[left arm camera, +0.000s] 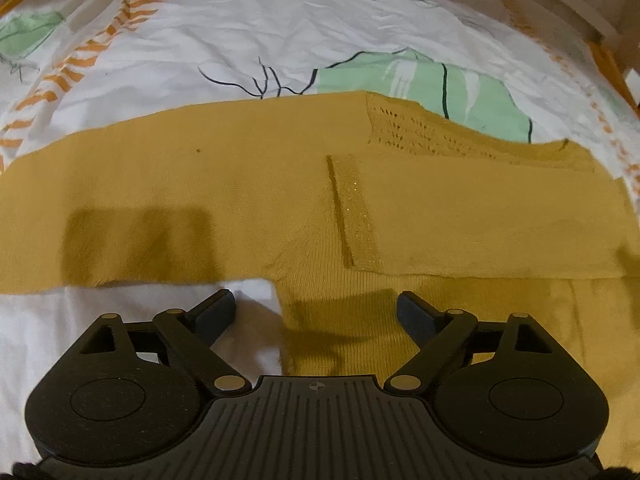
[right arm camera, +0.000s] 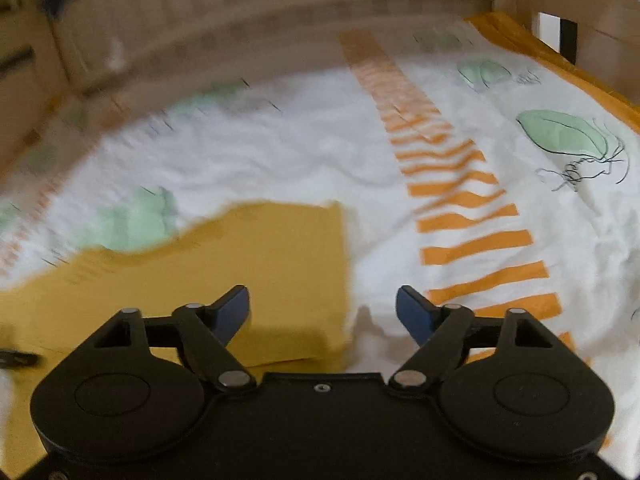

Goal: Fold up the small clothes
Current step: 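Move the left tool to the other sleeve cuff and grasp it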

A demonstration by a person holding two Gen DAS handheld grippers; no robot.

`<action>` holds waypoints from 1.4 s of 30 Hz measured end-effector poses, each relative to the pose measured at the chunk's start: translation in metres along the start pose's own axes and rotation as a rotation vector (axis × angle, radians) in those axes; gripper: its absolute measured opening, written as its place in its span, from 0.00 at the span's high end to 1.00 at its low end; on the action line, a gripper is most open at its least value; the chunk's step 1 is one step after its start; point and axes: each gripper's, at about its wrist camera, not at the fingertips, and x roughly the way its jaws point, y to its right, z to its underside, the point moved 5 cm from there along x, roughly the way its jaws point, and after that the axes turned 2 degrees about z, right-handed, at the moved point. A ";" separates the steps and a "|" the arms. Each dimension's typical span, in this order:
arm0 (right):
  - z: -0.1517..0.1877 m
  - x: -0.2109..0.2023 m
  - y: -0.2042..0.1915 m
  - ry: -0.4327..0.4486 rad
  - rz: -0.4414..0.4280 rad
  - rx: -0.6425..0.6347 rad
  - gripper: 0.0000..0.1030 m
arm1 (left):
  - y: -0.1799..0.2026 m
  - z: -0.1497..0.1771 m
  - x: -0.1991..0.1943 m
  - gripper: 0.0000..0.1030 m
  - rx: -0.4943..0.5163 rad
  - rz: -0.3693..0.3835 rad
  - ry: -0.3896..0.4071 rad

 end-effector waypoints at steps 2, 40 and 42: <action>0.005 -0.018 -0.011 0.027 -0.073 0.042 0.10 | -0.007 0.001 -0.011 0.15 -0.041 0.021 0.033; 0.096 -0.035 -0.178 0.016 -0.506 -0.128 0.00 | -0.309 0.040 -0.090 0.15 -0.657 -0.362 0.356; 0.096 -0.036 -0.178 0.021 -0.511 -0.122 0.00 | -0.313 0.036 -0.084 0.15 -0.649 -0.367 0.359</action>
